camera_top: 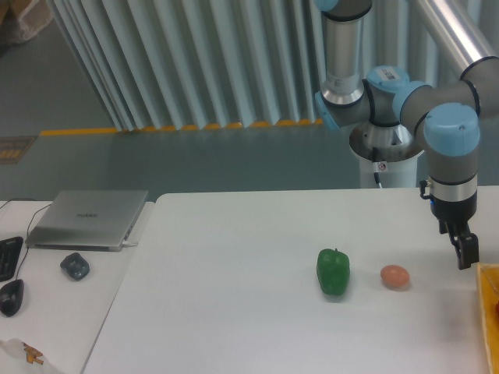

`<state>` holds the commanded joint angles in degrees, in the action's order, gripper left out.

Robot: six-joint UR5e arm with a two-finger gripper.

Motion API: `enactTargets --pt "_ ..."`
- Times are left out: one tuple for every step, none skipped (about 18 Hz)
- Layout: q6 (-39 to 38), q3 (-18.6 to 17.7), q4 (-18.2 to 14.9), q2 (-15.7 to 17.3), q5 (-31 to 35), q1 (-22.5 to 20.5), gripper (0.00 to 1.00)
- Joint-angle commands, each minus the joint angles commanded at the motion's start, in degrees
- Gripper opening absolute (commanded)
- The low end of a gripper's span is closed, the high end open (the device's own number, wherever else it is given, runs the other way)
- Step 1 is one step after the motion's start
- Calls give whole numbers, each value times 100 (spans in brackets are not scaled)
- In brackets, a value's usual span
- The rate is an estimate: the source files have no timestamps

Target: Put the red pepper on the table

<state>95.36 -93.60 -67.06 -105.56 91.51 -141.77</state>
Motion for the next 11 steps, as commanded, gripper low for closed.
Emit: enactTargets --pt "0 -18 70 9 -28 9 100" --pt "-17 -18 201 9 -2 26 100" --pt "-9 -18 246 17 42 35 100" --pt "-9 0 247 35 129 26 100" --pt "35 0 247 35 174 17 100" --pt "52 8 255 35 174 9 100" --pt "35 9 264 44 174 0 100" --pt "26 17 273 44 183 9 100" --pt "26 43 264 44 183 9 100" --pt "35 52 273 44 174 0 100" --pt "35 87 282 35 174 9 100"
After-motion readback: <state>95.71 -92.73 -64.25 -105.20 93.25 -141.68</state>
